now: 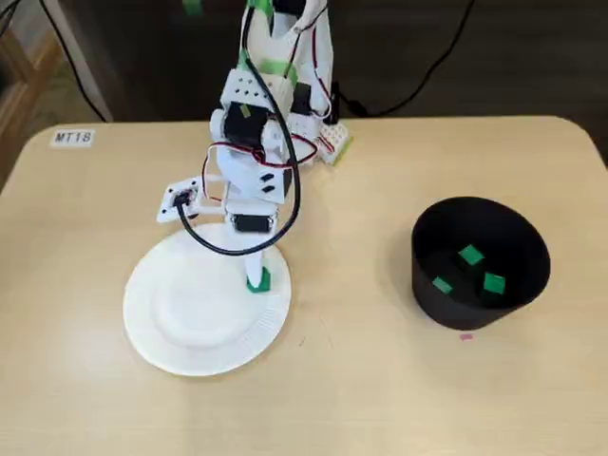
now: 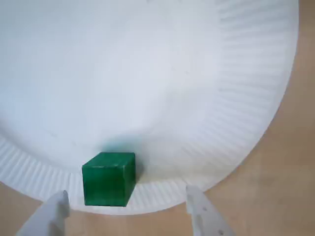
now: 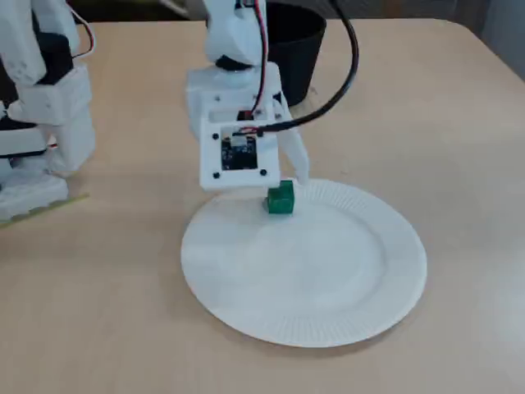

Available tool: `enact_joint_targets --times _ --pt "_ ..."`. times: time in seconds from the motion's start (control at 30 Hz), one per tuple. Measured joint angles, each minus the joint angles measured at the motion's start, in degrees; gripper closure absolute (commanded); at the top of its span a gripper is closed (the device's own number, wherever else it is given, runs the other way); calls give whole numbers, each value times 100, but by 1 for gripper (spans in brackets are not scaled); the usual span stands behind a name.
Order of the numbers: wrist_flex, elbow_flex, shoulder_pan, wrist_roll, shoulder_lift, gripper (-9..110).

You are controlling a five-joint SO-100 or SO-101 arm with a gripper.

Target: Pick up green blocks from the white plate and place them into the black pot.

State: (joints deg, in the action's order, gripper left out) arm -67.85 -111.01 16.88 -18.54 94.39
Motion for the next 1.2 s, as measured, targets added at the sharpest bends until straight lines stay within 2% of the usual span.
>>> enact_joint_targets --times 0.23,0.4,0.67,0.8,0.97,1.2 --pt "246 281 -97 18 -475 77" --pt "431 554 -79 149 -932 102" --pt "343 1310 -9 176 -1468 104" --pt "448 1310 -105 220 -861 104" --pt "1441 1310 -1090 773 896 104" --pt "2751 1178 -3639 1503 1934 104"
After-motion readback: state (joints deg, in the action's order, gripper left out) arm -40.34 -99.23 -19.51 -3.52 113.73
